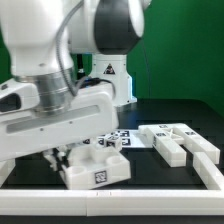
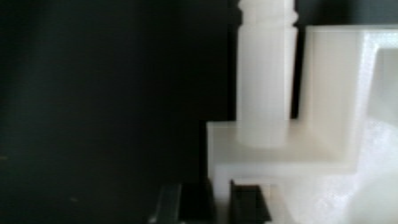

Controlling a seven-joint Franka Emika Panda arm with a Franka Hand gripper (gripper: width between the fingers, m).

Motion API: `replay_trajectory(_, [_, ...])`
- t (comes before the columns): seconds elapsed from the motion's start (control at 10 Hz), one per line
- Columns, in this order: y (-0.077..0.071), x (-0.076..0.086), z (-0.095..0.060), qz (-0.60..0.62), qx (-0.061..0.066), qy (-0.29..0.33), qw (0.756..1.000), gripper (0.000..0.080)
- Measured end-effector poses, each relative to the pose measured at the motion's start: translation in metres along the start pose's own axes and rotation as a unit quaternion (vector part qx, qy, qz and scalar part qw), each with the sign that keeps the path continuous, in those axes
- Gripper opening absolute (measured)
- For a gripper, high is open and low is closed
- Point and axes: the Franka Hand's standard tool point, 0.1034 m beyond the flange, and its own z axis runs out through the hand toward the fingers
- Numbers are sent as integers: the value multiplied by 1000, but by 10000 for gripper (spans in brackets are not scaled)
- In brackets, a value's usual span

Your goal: Assemble chair

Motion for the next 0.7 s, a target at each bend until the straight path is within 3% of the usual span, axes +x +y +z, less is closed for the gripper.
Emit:
replay_trajectory(0.2, [-29, 14, 8, 47, -4, 9, 999, 27])
replay_trajectory(0.4, [-62, 27, 17, 74, -2, 8, 997, 28])
replay_trajectory(0.7, [-99, 43, 29, 110, 4, -13, 994, 28])
